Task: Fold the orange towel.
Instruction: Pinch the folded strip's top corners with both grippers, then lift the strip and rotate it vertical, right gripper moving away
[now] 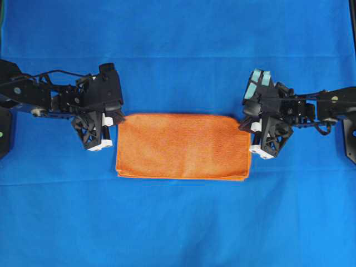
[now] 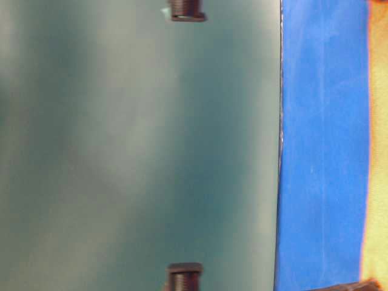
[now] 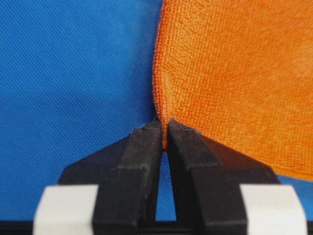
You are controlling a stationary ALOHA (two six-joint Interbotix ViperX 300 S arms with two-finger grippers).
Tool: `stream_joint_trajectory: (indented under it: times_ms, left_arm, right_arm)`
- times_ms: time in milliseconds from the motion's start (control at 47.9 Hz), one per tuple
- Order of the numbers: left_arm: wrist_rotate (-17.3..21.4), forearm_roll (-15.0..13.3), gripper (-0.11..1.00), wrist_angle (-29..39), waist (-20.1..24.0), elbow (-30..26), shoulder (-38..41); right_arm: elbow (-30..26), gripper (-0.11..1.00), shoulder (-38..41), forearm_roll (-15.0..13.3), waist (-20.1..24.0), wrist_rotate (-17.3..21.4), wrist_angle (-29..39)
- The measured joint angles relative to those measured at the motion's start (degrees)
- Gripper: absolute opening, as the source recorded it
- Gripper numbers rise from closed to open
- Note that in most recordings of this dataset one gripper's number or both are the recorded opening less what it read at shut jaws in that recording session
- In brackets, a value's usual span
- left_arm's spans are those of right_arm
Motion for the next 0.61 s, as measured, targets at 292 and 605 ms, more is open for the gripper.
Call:
stream_joint_trajectory:
  times_ms: [292, 605]
  left_arm:
    - [0.88, 0.0, 0.02, 14.24, -0.35, -4.22, -11.07]
    - [0.97, 0.0, 0.02, 19.86, -1.76, -6.24, -20.83]
  right_arm:
    - [-3.52, 0.02, -12.22, -1.14, 0.0, -0.26, 11.43]
    - [-5.98, 0.02, -20.83, -2.29, -0.09, -0.26, 17.84]
